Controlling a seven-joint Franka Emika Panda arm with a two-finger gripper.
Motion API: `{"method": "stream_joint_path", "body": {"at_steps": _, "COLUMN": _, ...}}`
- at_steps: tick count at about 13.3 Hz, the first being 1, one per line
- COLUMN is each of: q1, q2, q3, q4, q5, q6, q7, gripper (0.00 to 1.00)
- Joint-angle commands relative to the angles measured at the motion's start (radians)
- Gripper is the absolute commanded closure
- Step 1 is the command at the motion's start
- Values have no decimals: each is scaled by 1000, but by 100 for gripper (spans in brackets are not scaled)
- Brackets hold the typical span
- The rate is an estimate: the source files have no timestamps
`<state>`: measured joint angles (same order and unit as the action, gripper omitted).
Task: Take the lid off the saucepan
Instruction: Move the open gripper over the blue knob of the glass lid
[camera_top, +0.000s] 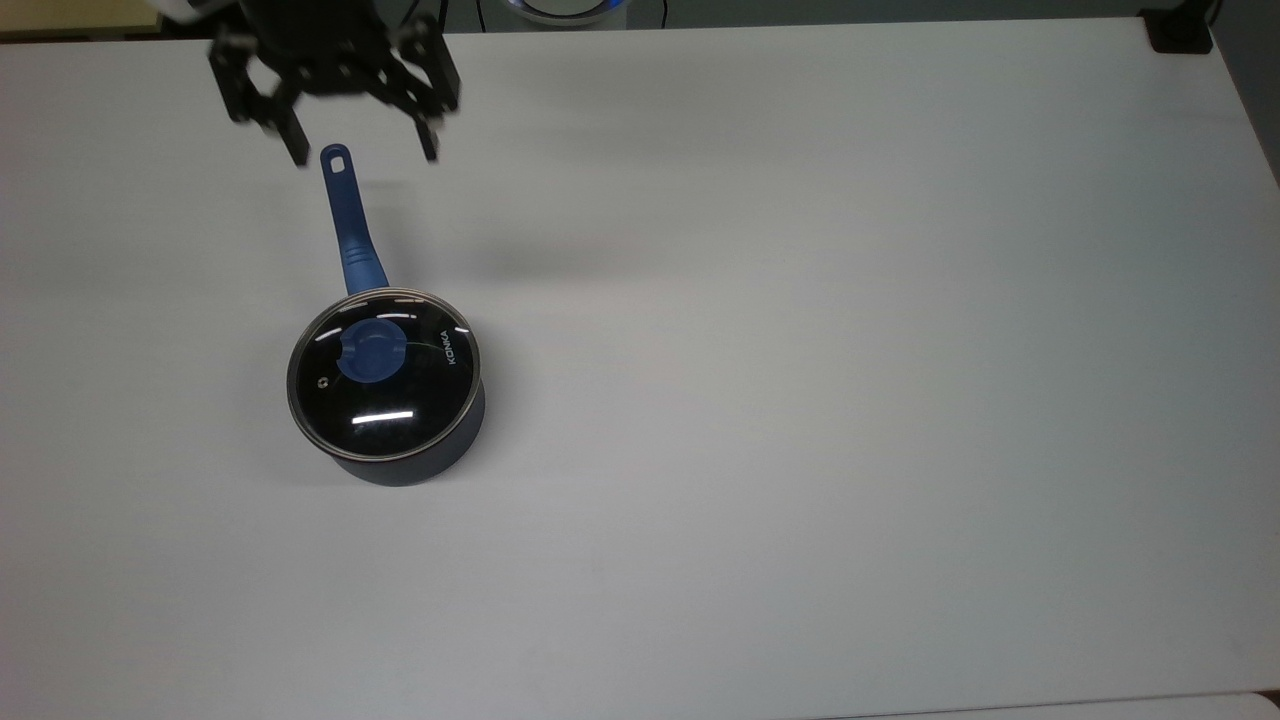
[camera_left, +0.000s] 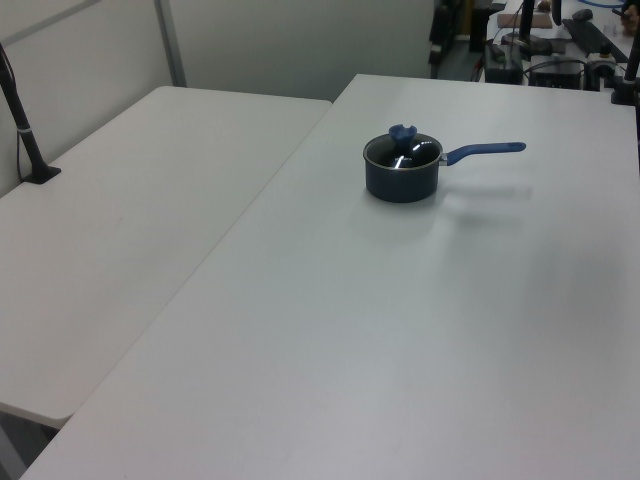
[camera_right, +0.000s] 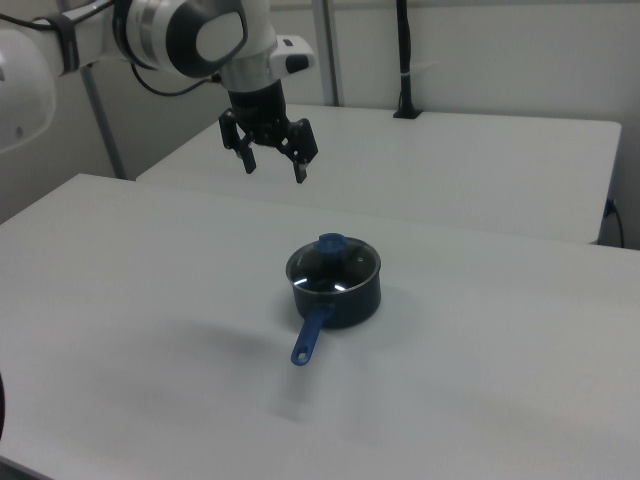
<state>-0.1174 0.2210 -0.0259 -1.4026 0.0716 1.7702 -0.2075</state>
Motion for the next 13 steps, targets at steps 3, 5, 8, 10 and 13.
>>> {"method": "stream_joint_path", "body": {"at_steps": 3, "q1": 62, "q2": 112, "q3": -12, "q4": 4, "q5": -48, "q6": 145, "q7": 66, "gripper": 0}}
{"method": "stream_joint_path", "body": {"at_steps": 5, "q1": 62, "q2": 152, "q3": -17, "q4": 4, "q5": -73, "q6": 182, "q7": 60, "gripper": 0}}
{"method": "stream_joint_path", "body": {"at_steps": 8, "q1": 59, "q2": 198, "q3": -25, "q4": 5, "q5": -93, "q6": 227, "q7": 51, "gripper": 0}}
{"method": "stream_joint_path", "body": {"at_steps": 10, "q1": 55, "q2": 208, "q3": -28, "q4": 4, "q5": -95, "q6": 239, "q7": 50, "gripper": 0}}
{"method": "stream_joint_path", "body": {"at_steps": 13, "q1": 53, "q2": 218, "q3": -63, "q4": 5, "q5": -137, "q6": 270, "q7": 19, "gripper": 0}}
